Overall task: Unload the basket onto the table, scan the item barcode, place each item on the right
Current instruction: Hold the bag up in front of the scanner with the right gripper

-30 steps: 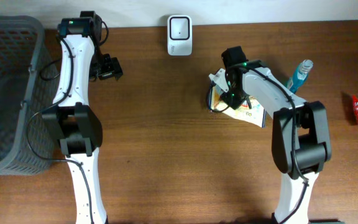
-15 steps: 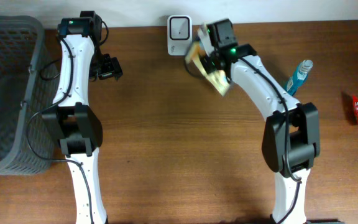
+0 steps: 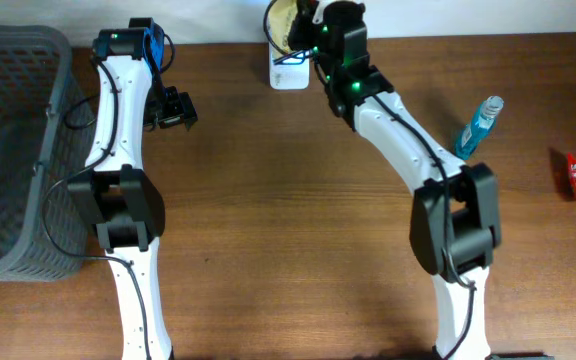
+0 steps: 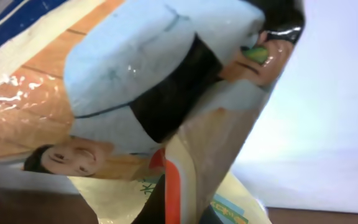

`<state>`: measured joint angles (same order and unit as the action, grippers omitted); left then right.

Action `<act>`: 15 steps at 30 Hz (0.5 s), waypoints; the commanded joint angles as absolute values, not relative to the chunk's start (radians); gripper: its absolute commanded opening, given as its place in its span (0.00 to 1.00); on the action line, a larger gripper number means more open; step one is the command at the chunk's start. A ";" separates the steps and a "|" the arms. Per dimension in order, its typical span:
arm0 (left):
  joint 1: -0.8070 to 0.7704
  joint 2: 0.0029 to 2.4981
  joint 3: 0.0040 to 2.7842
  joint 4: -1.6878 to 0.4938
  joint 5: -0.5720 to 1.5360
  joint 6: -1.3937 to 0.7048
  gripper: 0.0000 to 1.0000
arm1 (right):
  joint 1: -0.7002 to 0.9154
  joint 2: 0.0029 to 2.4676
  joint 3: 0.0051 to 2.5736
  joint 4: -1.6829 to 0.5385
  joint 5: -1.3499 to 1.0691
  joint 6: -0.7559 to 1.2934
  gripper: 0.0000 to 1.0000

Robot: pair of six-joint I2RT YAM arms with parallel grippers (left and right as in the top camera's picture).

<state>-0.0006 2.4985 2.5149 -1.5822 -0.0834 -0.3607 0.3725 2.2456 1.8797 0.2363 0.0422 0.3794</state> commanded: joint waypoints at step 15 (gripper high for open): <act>0.003 2.504 2.521 -1.584 -0.095 -0.374 0.99 | 0.385 2.381 1.904 0.446 -0.046 0.622 0.04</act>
<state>-0.0006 2.4985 2.5149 -1.5822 -0.0837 -0.3611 0.3767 2.4203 1.8759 0.4324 -0.0284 0.6548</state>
